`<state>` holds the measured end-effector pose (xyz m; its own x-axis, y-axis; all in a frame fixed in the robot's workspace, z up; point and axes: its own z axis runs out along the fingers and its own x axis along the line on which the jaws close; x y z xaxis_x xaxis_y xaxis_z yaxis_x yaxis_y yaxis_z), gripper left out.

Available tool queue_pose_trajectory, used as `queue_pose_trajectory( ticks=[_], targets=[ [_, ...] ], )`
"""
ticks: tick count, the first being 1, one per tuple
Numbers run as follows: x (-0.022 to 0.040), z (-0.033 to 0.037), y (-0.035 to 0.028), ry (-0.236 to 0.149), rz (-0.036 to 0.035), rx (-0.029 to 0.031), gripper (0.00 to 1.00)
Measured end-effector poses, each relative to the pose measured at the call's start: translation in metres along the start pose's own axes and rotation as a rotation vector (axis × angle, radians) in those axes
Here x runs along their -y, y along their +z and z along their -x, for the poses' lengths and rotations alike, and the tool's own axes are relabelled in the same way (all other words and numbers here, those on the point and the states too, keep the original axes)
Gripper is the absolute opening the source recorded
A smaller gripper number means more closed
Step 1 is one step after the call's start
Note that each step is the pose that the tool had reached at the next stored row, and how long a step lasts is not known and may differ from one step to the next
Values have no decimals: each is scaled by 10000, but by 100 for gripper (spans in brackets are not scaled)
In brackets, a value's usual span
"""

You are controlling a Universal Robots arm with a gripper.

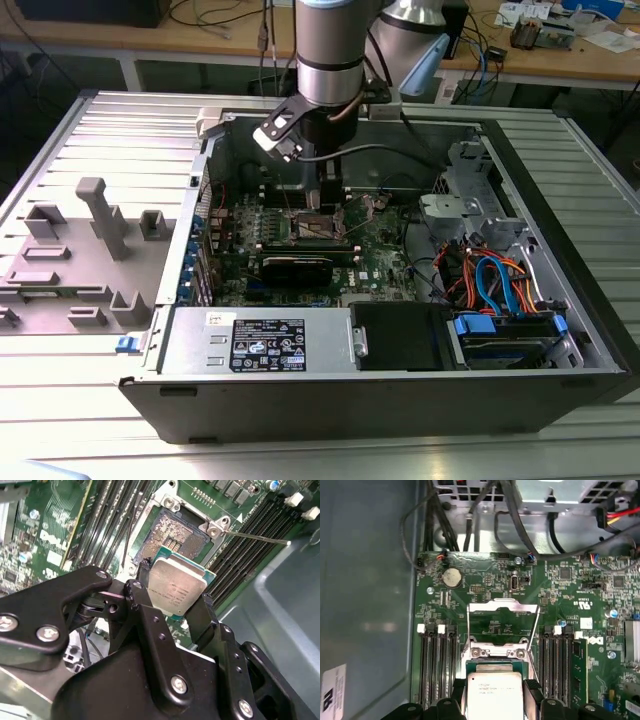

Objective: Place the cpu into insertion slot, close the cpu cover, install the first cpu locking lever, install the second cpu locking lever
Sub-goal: 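Place the cpu into insertion slot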

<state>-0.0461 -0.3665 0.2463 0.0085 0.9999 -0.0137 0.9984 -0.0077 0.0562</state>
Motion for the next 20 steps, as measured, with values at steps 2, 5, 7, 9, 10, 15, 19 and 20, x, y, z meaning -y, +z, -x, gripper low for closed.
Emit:
queue_pose_trajectory(
  ticks=[2, 5, 7, 9, 10, 15, 19, 20],
  targets=[
    [2, -1, 36, 229, -2, 11, 55],
    [8, -1, 85, 410, -6, 23, 55],
    [22, 0, 105, 427, 68, 25, 55],
    [28, -1, 113, 408, 180, 18, 55],
    [30, -2, 119, 366, 242, 11, 55],
    [39, -2, 125, 329, 255, 11, 55],
    [44, -2, 153, -3, 293, -12, 55],
    [47, -2, 162, -116, 295, -20, 55]
  ],
)
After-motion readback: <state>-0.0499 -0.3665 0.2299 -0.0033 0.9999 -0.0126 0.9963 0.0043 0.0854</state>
